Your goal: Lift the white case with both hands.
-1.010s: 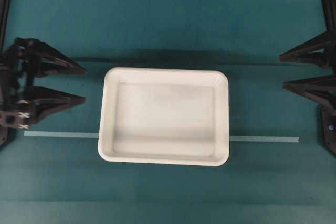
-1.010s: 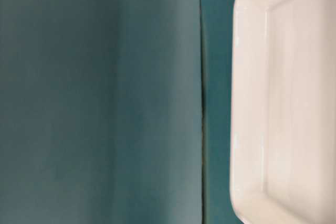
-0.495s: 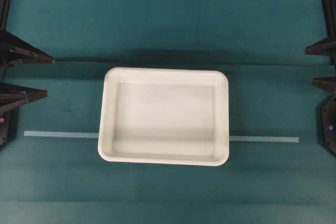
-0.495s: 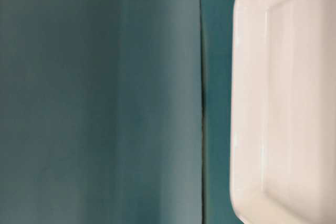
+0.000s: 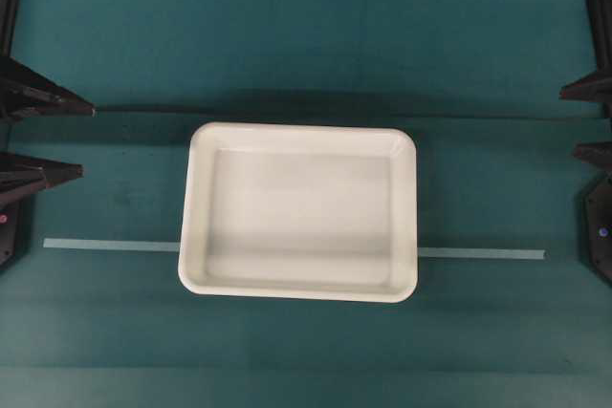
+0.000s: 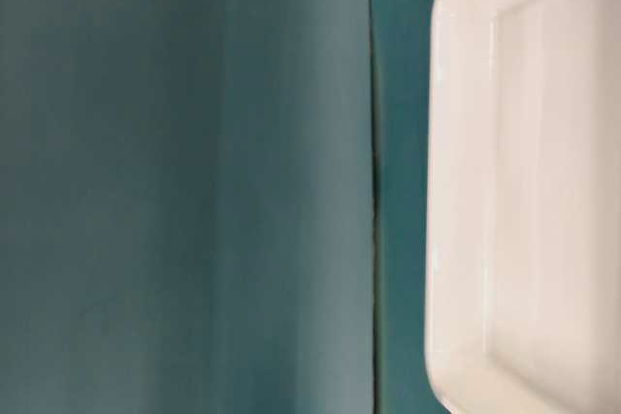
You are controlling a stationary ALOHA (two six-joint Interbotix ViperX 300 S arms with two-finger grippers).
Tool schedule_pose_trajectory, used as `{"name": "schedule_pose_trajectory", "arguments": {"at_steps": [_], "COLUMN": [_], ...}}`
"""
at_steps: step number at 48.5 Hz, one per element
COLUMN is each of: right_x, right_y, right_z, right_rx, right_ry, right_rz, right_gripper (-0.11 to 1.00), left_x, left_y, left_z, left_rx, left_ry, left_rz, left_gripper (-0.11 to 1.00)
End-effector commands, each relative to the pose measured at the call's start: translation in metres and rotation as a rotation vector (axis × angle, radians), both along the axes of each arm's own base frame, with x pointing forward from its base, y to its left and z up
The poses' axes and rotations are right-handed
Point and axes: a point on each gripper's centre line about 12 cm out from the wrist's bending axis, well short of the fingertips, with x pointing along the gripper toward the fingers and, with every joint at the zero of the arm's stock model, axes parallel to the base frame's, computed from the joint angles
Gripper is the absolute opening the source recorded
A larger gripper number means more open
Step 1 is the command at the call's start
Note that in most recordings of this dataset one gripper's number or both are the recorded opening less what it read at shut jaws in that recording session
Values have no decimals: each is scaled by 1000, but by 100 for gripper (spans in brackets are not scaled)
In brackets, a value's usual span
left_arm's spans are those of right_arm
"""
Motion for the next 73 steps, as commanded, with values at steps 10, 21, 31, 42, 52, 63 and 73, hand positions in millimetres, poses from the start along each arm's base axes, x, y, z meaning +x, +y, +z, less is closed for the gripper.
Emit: {"name": "schedule_pose_trajectory", "arguments": {"at_steps": [10, 21, 31, 42, 52, 63, 73], "right_x": [3, 3, 3, 3, 3, 3, 0], "right_y": [0, 0, 0, 0, 0, 0, 1], "right_z": [-1, -1, -1, -1, -1, -2, -1], "right_rx": [-3, -2, -2, -2, 0, 1, 1], "right_ry": [8, 8, 7, 8, 8, 17, 17], "right_rz": [0, 0, 0, 0, 0, 3, 8], "right_gripper": [82, 82, 82, 82, 82, 82, 82], "left_x": [4, 4, 4, 4, 4, 4, 4], "left_y": [-1, -1, -1, -1, -1, -1, -1], "left_z": [2, 1, 0, 0, 0, 0, 0], "left_rx": [5, 3, 5, 5, 5, 3, 5], "left_ry": [3, 5, 6, 6, 6, 6, 6], "left_rz": [-3, -3, -5, -3, -5, -6, -5], "left_gripper": [90, 89, 89, 89, 89, 89, 89]}}
